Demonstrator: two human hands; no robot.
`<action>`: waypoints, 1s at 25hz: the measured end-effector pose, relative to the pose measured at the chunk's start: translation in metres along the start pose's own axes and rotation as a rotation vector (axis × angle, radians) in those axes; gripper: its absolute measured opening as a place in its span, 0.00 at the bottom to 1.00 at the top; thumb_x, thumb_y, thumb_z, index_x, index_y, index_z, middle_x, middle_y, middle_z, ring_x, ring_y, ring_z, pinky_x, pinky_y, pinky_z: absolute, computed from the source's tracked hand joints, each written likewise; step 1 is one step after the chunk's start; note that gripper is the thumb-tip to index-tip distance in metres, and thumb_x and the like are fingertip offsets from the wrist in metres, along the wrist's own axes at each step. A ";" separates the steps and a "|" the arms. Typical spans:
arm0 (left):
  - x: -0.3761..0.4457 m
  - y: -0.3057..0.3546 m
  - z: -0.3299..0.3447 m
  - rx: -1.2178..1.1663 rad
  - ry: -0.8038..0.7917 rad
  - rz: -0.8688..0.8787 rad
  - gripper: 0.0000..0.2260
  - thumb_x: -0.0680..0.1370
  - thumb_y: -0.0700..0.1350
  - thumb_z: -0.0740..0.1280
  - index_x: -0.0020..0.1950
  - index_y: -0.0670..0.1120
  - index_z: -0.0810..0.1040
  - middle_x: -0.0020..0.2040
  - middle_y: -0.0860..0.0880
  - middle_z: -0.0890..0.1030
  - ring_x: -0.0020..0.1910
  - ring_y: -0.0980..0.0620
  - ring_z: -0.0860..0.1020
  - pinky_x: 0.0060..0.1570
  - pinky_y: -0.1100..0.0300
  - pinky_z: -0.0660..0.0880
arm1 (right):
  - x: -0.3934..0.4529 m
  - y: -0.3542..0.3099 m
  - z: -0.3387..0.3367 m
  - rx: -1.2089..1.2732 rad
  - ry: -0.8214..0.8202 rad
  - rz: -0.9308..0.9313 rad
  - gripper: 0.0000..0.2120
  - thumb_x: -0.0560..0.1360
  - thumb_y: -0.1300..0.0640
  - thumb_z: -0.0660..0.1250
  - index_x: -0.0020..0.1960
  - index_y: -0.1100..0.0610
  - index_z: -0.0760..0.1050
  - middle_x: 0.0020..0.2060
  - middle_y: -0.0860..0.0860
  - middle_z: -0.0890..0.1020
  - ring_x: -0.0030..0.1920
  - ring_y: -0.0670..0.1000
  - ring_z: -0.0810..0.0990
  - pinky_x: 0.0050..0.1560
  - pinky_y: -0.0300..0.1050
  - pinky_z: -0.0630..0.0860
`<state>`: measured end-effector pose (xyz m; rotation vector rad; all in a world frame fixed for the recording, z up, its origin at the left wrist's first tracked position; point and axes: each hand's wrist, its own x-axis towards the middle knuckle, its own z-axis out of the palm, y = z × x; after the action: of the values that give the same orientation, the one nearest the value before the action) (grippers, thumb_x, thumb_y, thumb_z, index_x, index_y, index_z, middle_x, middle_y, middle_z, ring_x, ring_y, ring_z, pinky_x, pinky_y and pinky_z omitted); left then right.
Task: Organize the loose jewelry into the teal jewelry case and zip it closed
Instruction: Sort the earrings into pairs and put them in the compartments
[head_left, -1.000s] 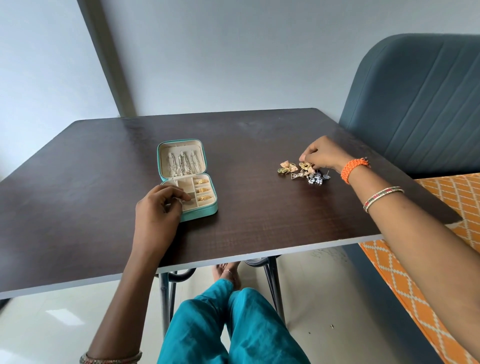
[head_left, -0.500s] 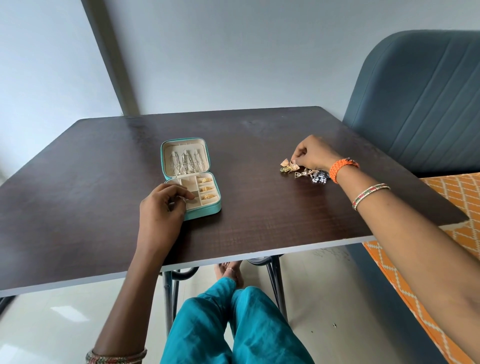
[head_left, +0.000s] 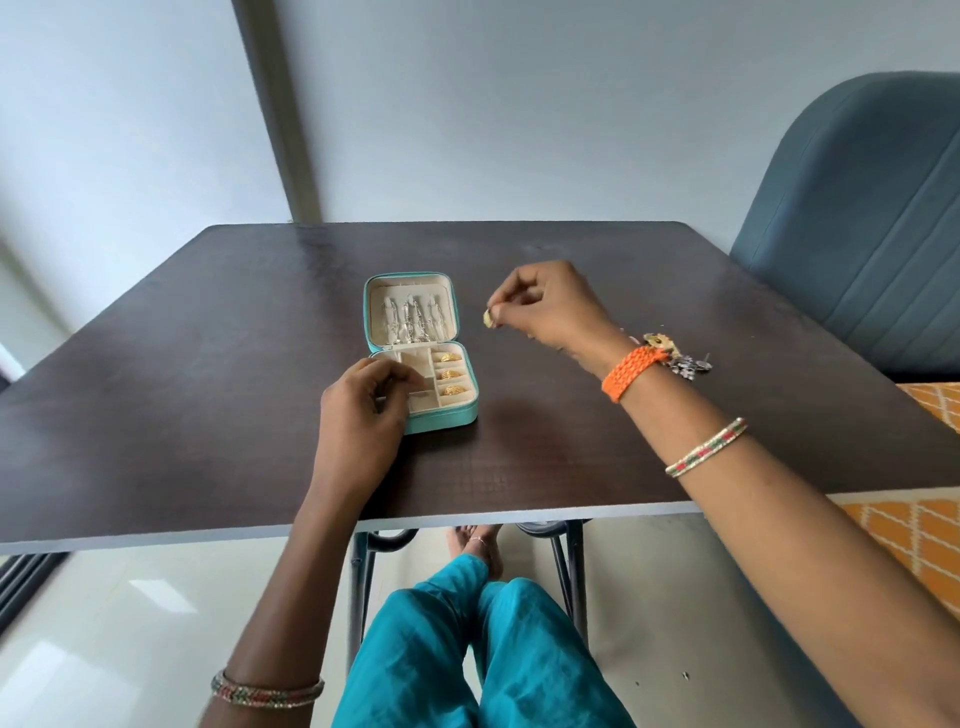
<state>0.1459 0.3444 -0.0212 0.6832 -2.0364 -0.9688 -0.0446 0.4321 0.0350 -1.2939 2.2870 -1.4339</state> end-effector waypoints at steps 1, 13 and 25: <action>0.001 0.000 0.000 -0.028 0.015 -0.002 0.09 0.79 0.37 0.61 0.46 0.45 0.79 0.48 0.56 0.79 0.41 0.65 0.78 0.37 0.76 0.72 | -0.002 0.001 0.014 0.056 -0.050 -0.024 0.03 0.69 0.64 0.73 0.41 0.58 0.82 0.33 0.49 0.83 0.32 0.39 0.78 0.37 0.33 0.74; 0.052 -0.009 -0.003 0.265 -0.010 0.048 0.08 0.77 0.47 0.67 0.54 0.49 0.82 0.55 0.50 0.81 0.60 0.49 0.72 0.59 0.54 0.69 | -0.001 0.011 0.062 0.402 -0.048 -0.244 0.08 0.69 0.68 0.72 0.47 0.62 0.82 0.41 0.55 0.84 0.42 0.50 0.83 0.50 0.48 0.81; 0.041 -0.023 0.007 0.155 -0.152 0.115 0.08 0.73 0.39 0.67 0.47 0.51 0.82 0.50 0.55 0.77 0.57 0.47 0.73 0.57 0.60 0.68 | -0.001 0.017 0.049 0.414 -0.141 -0.110 0.10 0.72 0.68 0.69 0.54 0.66 0.79 0.38 0.54 0.83 0.35 0.45 0.82 0.40 0.37 0.80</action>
<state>0.1202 0.3051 -0.0262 0.5809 -2.2765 -0.8245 -0.0285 0.4027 -0.0054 -1.3498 1.7338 -1.6767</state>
